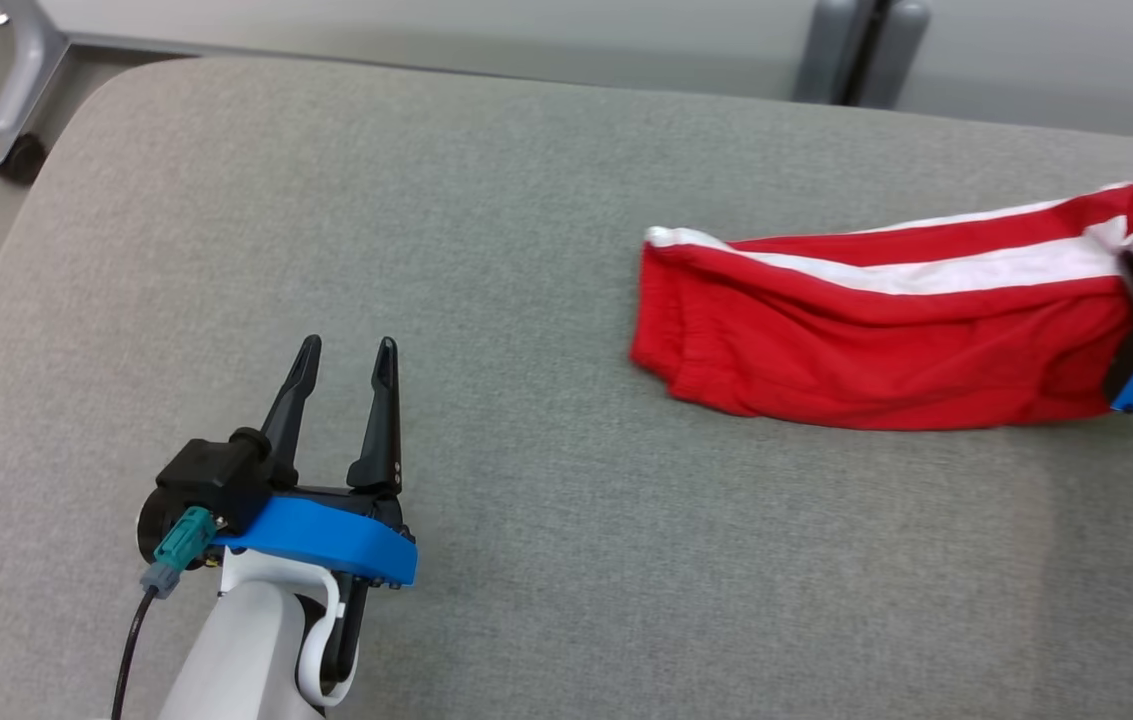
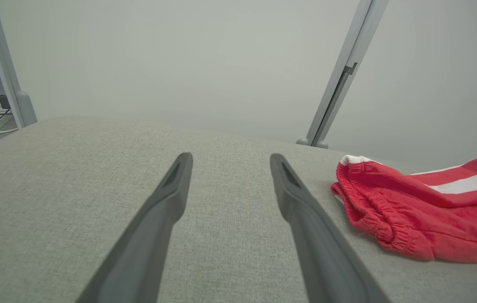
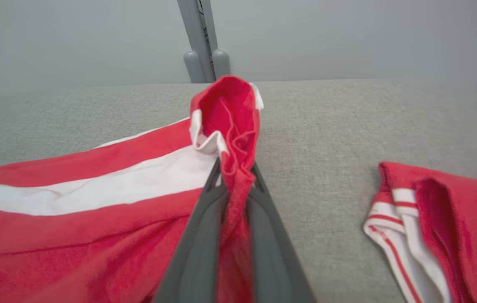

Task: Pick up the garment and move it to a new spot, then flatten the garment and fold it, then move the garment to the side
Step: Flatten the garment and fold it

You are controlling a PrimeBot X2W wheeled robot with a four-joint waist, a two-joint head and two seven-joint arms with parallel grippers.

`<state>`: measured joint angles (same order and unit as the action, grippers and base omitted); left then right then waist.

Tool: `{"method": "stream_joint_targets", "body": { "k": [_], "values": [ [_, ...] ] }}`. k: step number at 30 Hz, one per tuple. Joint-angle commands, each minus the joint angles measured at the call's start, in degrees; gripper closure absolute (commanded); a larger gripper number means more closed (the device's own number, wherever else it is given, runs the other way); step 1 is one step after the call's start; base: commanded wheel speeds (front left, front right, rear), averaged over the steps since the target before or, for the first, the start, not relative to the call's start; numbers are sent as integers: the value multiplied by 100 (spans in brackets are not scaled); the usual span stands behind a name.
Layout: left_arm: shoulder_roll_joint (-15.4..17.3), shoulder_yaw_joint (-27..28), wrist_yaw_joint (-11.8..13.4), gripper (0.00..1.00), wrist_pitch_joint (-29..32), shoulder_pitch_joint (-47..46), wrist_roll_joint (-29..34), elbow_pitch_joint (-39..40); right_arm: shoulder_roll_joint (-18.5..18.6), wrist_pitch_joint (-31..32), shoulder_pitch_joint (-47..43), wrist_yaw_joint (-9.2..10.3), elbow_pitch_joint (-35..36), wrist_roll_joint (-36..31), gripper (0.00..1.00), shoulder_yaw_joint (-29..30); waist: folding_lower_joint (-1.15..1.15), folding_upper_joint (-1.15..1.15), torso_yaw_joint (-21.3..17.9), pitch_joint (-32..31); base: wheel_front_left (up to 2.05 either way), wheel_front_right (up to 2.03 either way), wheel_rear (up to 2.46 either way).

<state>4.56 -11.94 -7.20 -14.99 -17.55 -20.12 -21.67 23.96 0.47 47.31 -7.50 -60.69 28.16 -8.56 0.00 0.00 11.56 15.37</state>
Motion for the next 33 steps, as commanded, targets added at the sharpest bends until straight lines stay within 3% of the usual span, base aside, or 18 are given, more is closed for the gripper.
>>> {"method": "stream_joint_targets", "body": {
  "k": [1, 9, 24, 33],
  "values": [
    [31, -10, -37, 0, -22, 63, 20, 18, 72, 25, -88, 0, 52, -53, 100, 68, 0, 0, -142, -126, 0, 0, 0],
    [33, -117, -39, 0, -22, 33, -9, -47, 97, 449, -39, 0, 371, -757, 100, 534, 0, 0, -266, -239, 0, 0, 0],
    [92, -365, -41, 0, -23, -97, -158, -78, -1469, 1848, -719, 0, 2431, -1854, 100, 379, 0, 0, 109, -246, 0, 0, 0],
    [37, -459, -41, 0, -23, -179, -227, -73, -2041, 2257, -514, 0, 2333, -2376, 100, 746, 0, 0, 361, -176, 0, 0, 0]
  ]
}}
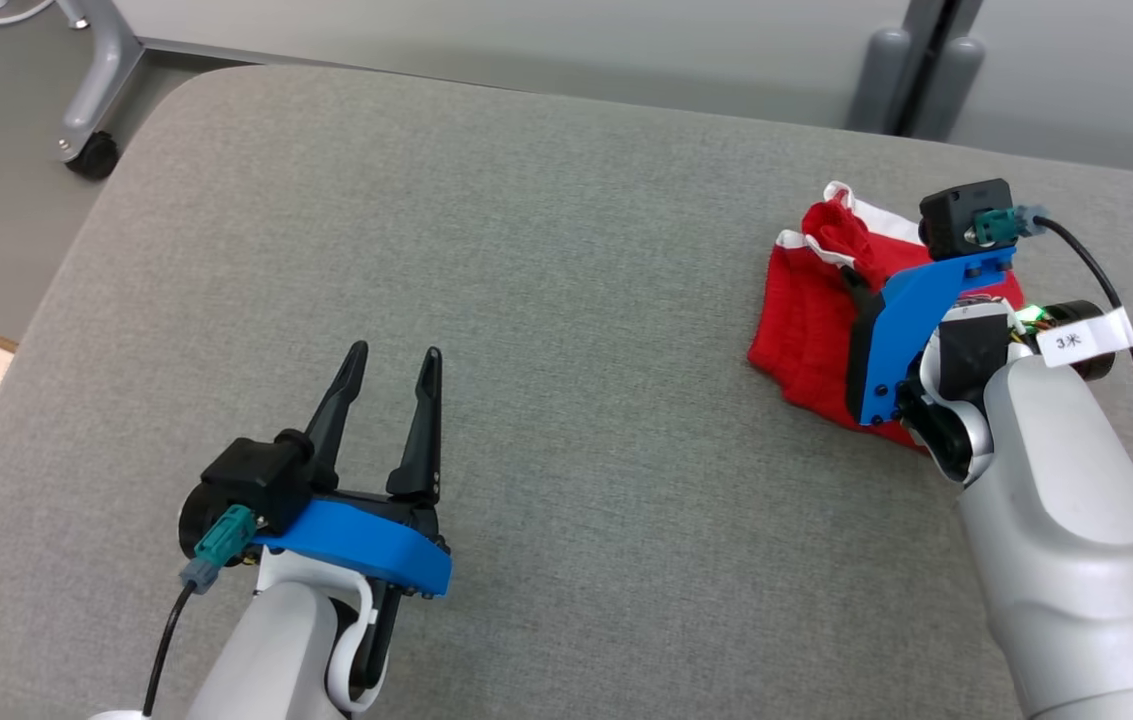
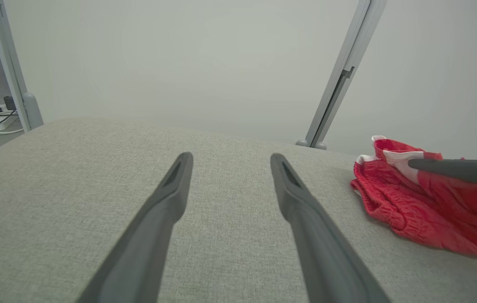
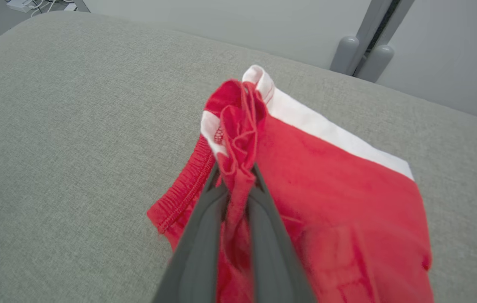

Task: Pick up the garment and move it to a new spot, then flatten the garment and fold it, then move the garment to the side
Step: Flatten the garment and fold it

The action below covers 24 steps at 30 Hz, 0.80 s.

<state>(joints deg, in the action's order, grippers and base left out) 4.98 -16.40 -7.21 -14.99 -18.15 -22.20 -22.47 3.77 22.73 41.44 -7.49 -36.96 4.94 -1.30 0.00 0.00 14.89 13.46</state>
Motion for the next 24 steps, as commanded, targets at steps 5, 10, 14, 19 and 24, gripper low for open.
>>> {"method": "stream_joint_targets", "body": {
  "k": [5, 10, 14, 19, 24],
  "values": [
    [-49, -83, -40, 0, -23, -113, -69, -31, -88, 1, 214, -1, -442, -112, 62, 57, 0, 0, 165, 14, 0, 0, 0],
    [-64, -94, -39, 0, -23, -65, -88, -55, -86, -172, 323, -1, -620, 761, 0, -339, 0, 0, 210, -26, 0, 0, 0],
    [-31, -6, -39, 0, -23, -11, -74, -60, -85, -384, 402, -1, -275, 1683, 0, -680, 0, 0, 154, -92, 0, 0, 0],
    [3, 106, -39, 0, -23, 45, 5, -21, 193, -509, 234, -1, 338, 1587, 0, -553, 0, 0, -1, -199, 0, 0, 0],
    [64, 165, -39, 0, -23, 52, 78, -1, 768, -480, -249, -1, 777, 1061, 0, -153, 0, 0, -140, -243, 0, 0, 0]
  ]
}}
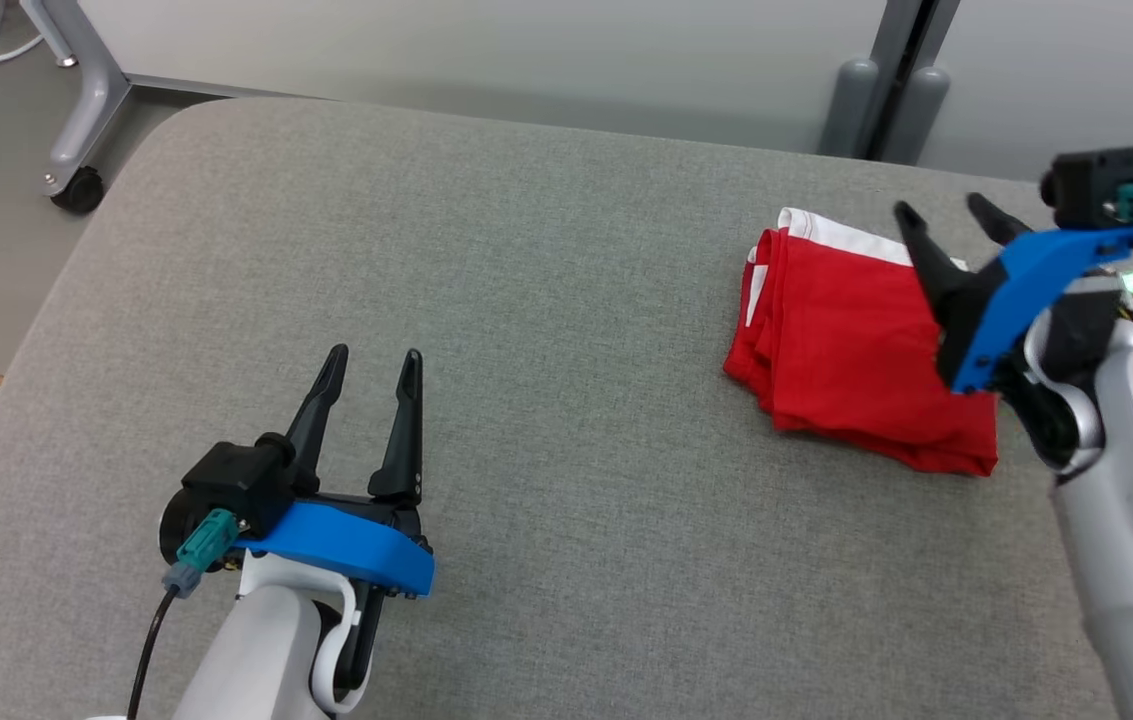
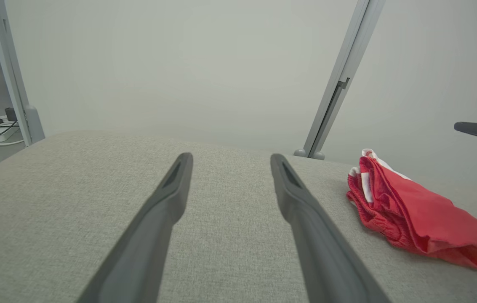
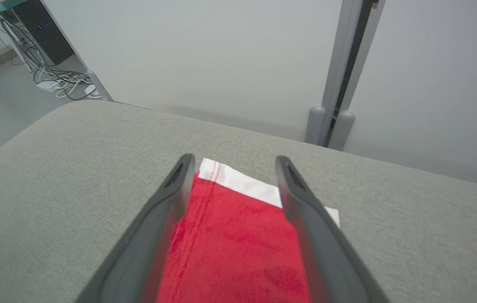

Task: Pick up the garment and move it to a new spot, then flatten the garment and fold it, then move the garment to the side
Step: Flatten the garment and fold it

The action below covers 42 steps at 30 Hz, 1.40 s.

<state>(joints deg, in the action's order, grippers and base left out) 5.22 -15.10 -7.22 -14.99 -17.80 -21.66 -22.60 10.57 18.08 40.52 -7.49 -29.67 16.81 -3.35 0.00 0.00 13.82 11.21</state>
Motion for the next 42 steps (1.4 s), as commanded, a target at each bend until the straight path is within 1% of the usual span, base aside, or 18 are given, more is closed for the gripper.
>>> {"method": "stream_joint_targets", "body": {
  "k": [1, 4, 8, 12, 14, 16, 17, 18, 19, 21, 24, 26, 30, 32, 33, 34, 37, 42],
  "values": [
    [47, 30, -38, 0, -23, 3, 44, 11, 197, -33, -276, -1, 94, -272, 0, 144, 0, 0, -52, -14, 0, 0, 0],
    [58, 47, -38, 0, -23, -62, 64, 16, 381, -243, -626, -2, 207, -722, 0, 383, 0, 0, -97, 13, 0, 0, 0],
    [58, 59, -38, 0, -23, -101, 65, 41, 349, -498, -944, -1, 218, -1055, 0, 476, 0, 0, -130, 61, 0, 0, 0],
    [50, 50, -39, 0, -23, -119, 70, 58, 89, -768, -1156, -1, 111, -1224, 0, 402, 0, 0, -151, 111, 0, 0, 0],
    [42, 46, -39, 0, -23, -126, 75, 59, -74, -922, -1199, -1, 32, -1283, 2, 315, 0, 0, -152, 121, 0, 0, 0],
    [40, 42, -39, 0, -23, -139, 60, 36, -259, -1068, -1235, -1, -66, -1348, 20, 169, 0, 0, -151, 118, 0, 0, 0],
    [40, 44, -39, 0, -23, -141, 51, 25, -342, -1111, -1257, -1, -145, -1336, 38, 81, 0, 0, -151, 112, 0, 0, 0],
    [40, 50, -39, 0, -23, -138, 39, 15, -421, -1145, -1276, -1, -242, -1329, 52, -9, 0, 0, -152, 102, 0, 0, 0],
    [38, 56, -39, 0, -23, -128, 29, 9, -483, -1158, -1285, -1, -332, -1330, 61, -102, 0, 0, -154, 90, 0, 0, 0],
    [33, 65, -39, 0, -23, -97, 17, -5, -610, -1154, -1289, -1, -547, -1286, 100, -324, 0, 0, -156, 63, 0, 0, 0],
    [26, 71, -39, 0, -23, -61, 10, -23, -725, -1111, -1242, -1, -882, -1114, 100, -719, 0, 0, -159, 25, 0, 0, 0],
    [28, 76, -39, 0, -23, -40, 19, -33, -759, -1125, -1211, -1, -1004, -812, 100, -1018, 0, 0, -164, -3, 0, 0, 0],
    [29, 128, -39, 0, -23, 31, 19, -26, -766, -1163, -1339, -1, -720, 578, 100, -1825, 0, 0, -201, -70, 0, 0, 0],
    [32, 199, -26, 0, -23, 86, 35, -5, -752, -1292, -1360, -1, -417, 1045, 98, -2066, 0, 0, -254, -110, 0, 0, 0],
    [33, 244, -15, 0, -23, 118, 44, 5, -751, -1382, -1408, -1, -257, 1264, 51, -2130, 0, 0, -283, -131, 0, 0, 0],
    [43, 297, 8, 0, -23, 150, 50, 17, -752, -1498, -1457, -1, -105, 1377, 0, -2125, 0, 0, -331, -153, 0, 0, 0],
    [58, 437, 44, 0, -23, 259, 64, 64, -750, -1844, -1636, -1, 270, 1388, 0, -1846, 0, 0, -474, -225, 0, 0, 0],
    [83, 667, 108, 0, -23, 463, 90, 150, -673, -2166, -2149, -1, 891, 902, 0, -878, 0, 0, -730, -362, 0, 0, 0]
  ]
}}
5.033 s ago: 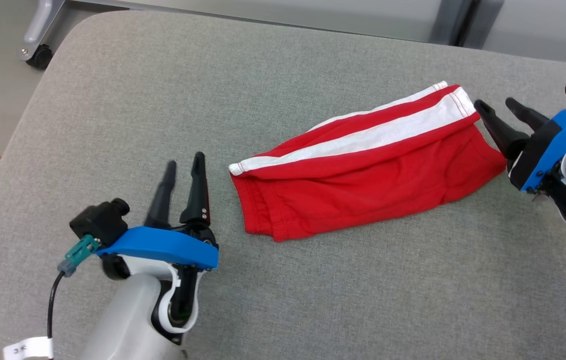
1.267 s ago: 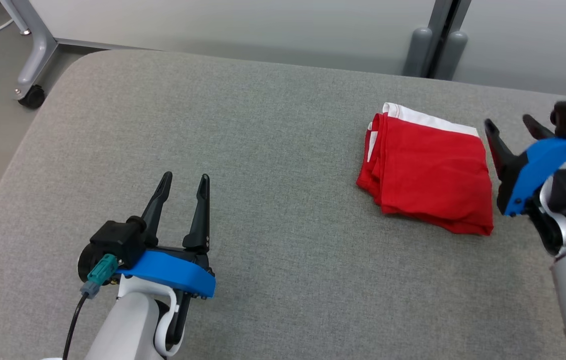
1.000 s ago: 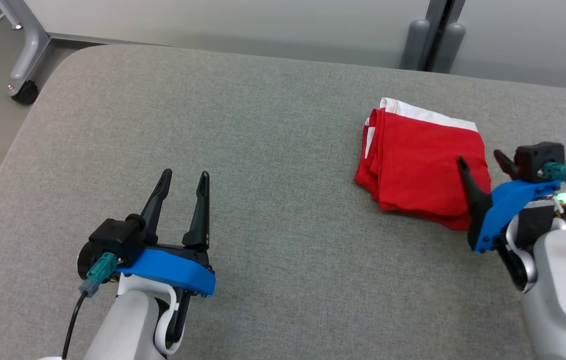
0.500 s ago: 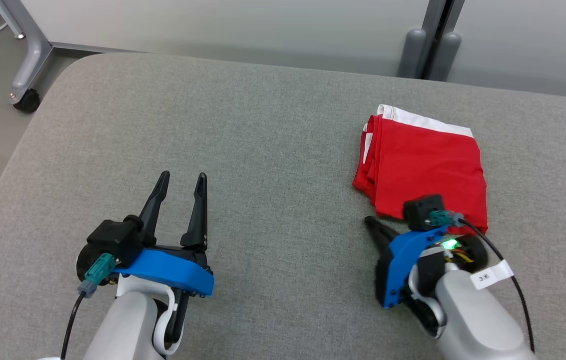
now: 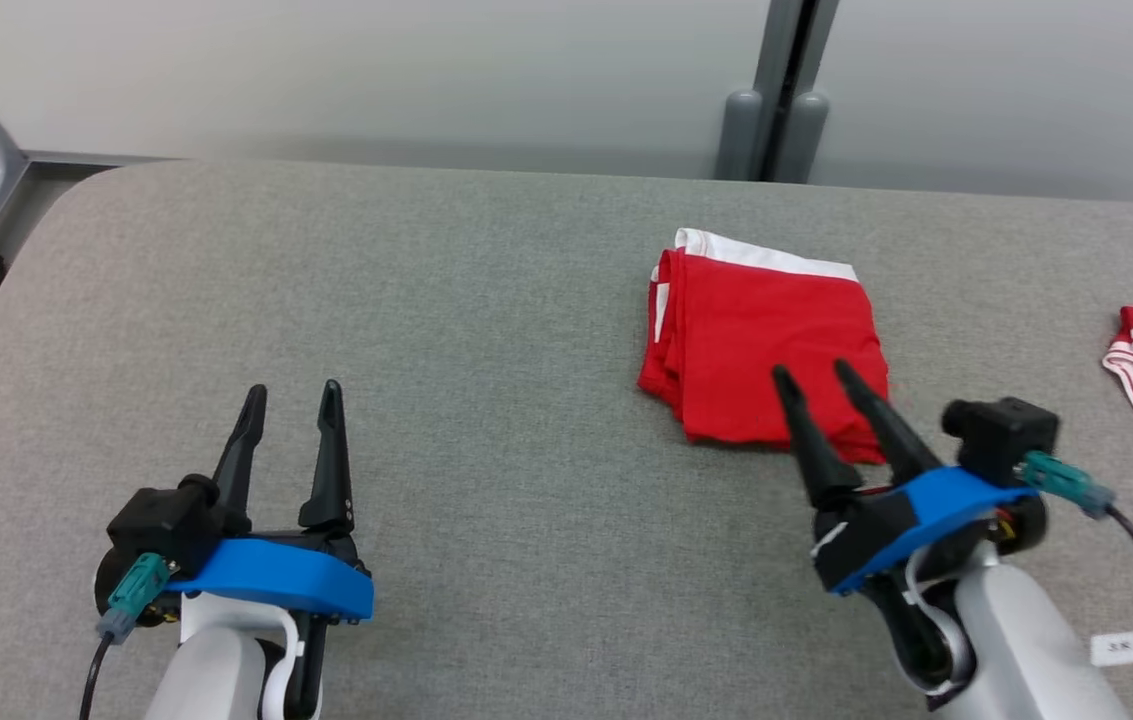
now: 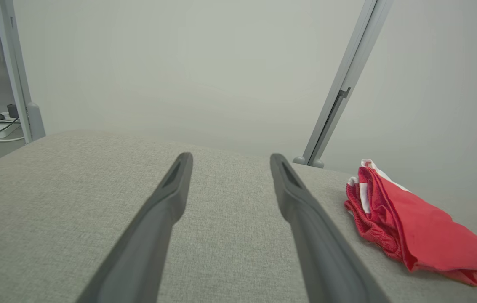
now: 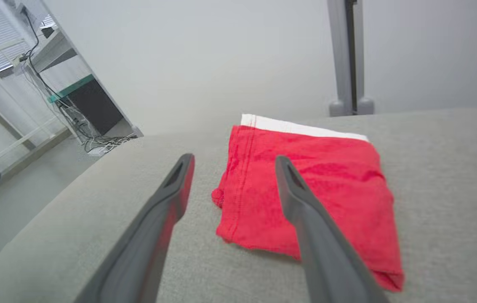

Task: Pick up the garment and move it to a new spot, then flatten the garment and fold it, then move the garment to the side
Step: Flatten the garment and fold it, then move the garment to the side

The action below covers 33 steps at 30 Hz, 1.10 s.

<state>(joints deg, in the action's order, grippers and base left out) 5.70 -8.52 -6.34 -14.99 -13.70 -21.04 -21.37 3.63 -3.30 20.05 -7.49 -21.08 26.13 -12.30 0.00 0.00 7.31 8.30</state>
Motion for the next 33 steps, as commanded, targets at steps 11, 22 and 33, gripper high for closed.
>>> {"method": "stream_joint_targets", "body": {
  "k": [11, 22, 33],
  "values": [
    [134, 449, 97, 0, -23, 494, 96, 109, -38, -31, -1117, -2, 1252, -1266, 0, 1628, 0, 0, -629, -330, 0, 0, 0],
    [292, 576, 129, 0, -23, 783, 130, -145, -42, 204, -1497, -1, 1194, -1422, 0, 1555, 0, 0, -1106, -742, 0, 0, 0],
    [289, 505, 141, 0, -21, 898, 78, -257, 66, 270, -1432, -1, 1061, -1354, 0, 1493, 0, 0, -1176, -864, 0, 0, 0]
  ]
}}
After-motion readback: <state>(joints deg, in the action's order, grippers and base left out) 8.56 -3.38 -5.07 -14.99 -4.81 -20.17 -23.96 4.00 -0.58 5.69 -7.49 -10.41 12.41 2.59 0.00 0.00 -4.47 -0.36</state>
